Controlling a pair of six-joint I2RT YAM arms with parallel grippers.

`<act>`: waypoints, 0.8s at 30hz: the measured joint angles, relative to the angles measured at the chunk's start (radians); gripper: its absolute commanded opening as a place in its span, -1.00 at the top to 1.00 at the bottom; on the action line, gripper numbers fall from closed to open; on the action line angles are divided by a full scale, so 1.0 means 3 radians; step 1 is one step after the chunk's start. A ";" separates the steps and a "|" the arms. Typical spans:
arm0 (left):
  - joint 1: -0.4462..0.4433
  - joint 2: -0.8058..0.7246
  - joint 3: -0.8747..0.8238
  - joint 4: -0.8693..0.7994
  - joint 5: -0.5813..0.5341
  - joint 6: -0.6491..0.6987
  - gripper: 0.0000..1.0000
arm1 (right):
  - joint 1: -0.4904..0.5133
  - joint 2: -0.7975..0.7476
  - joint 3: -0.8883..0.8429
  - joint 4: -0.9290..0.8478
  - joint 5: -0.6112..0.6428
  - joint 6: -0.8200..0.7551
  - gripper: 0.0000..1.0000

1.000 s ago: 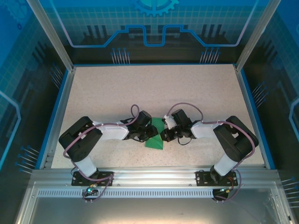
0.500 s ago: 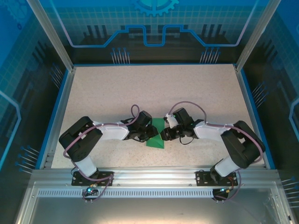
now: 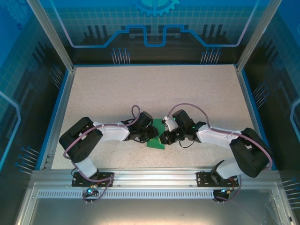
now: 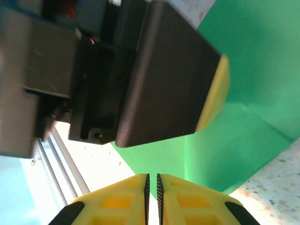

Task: Fold a paper plane with a square sheet of paper (pick it up from the middle)
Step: Fold the triangle a second time at the center of the table.

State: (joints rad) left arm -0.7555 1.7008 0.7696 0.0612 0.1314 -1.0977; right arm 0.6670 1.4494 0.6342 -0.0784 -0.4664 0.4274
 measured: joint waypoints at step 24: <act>-0.0001 0.0000 0.0000 -0.0008 -0.0001 0.0017 0.47 | 0.0022 0.0497 0.0097 -0.0093 0.0015 0.0028 0.70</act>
State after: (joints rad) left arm -0.7559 1.7008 0.7696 0.0589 0.1310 -1.0927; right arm 0.6735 1.5986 0.6632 -0.1062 -0.4618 0.4358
